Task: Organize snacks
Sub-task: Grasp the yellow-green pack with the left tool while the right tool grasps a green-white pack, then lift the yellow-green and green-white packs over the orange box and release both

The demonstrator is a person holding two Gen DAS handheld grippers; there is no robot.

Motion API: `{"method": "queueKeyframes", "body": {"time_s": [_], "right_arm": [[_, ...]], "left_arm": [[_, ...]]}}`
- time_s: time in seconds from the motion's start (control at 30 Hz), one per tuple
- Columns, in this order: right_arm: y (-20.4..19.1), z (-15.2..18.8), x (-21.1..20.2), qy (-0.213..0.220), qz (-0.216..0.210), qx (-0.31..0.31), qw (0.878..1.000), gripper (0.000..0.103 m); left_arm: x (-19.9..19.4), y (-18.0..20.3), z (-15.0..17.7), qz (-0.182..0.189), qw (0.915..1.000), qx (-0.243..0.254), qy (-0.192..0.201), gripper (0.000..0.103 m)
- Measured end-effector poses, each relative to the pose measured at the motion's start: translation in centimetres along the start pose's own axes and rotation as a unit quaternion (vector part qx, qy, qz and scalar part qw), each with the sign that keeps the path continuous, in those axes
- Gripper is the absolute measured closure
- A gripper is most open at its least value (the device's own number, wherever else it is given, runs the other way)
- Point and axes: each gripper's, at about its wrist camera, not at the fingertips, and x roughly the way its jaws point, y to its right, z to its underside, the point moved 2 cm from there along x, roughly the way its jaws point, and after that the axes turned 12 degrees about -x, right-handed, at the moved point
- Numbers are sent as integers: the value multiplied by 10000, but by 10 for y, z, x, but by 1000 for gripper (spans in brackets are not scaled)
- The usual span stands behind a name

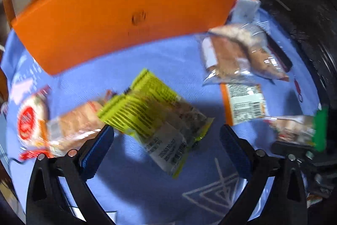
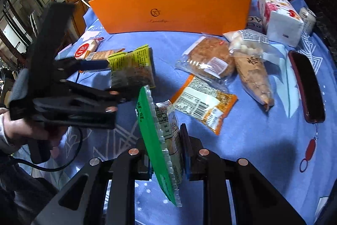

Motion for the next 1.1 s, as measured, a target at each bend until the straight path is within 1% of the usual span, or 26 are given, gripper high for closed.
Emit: {"method": "queueKeyframes", "body": {"time_s": [0.03, 0.13, 0.23, 0.33, 0.47, 0.6, 0.67, 0.73, 0.77, 0.8, 0.9, 1.0, 1.07, 1.1], "right_arm": [[1, 0, 0, -4, 1, 15, 10000, 82], [7, 1, -1, -39, 0, 59, 10000, 82], [11, 0, -1, -49, -1, 56, 10000, 82], [15, -1, 0, -39, -23, 65, 10000, 82], [18, -1, 2, -29, -116, 110, 9999, 82], [20, -2, 6, -57, -206, 111, 9997, 82], [23, -2, 7, -69, -231, 121, 9996, 82], [25, -2, 9, -86, -230, 132, 9996, 82], [26, -1, 10, -95, -235, 155, 9996, 82], [28, 0, 10, -99, -234, 192, 9995, 82], [34, 1, 13, -137, -251, 268, 9992, 82], [37, 1, 16, -157, -275, 286, 9991, 82], [39, 1, 18, -173, -292, 279, 9990, 82], [39, 1, 19, -182, -305, 282, 9990, 82]], "left_arm": [[9, 0, -3, -91, 9999, -104, -77, 4], [23, 4, -12, -215, 9995, -216, -49, 4], [30, 11, -17, -303, 9995, -79, 98, 4], [33, 14, -18, -346, 9993, 7, 132, 4], [35, 17, -25, -372, 9992, -164, 60, 4], [40, 19, -35, -460, 9988, -160, 60, 4], [42, 24, -39, -353, 9992, -52, 164, 5], [42, 28, -43, -327, 9989, 101, 321, 21], [40, 31, -46, -297, 9986, 189, 382, 37], [39, 32, -47, -302, 9985, 220, 407, 47], [38, 31, -54, -214, 9984, 224, 475, 83], [40, 27, -58, -136, 9985, 175, 499, 89], [40, 28, -59, -101, 9985, 212, 503, 89], [40, 28, -59, -149, 9984, 216, 500, 88]]}}
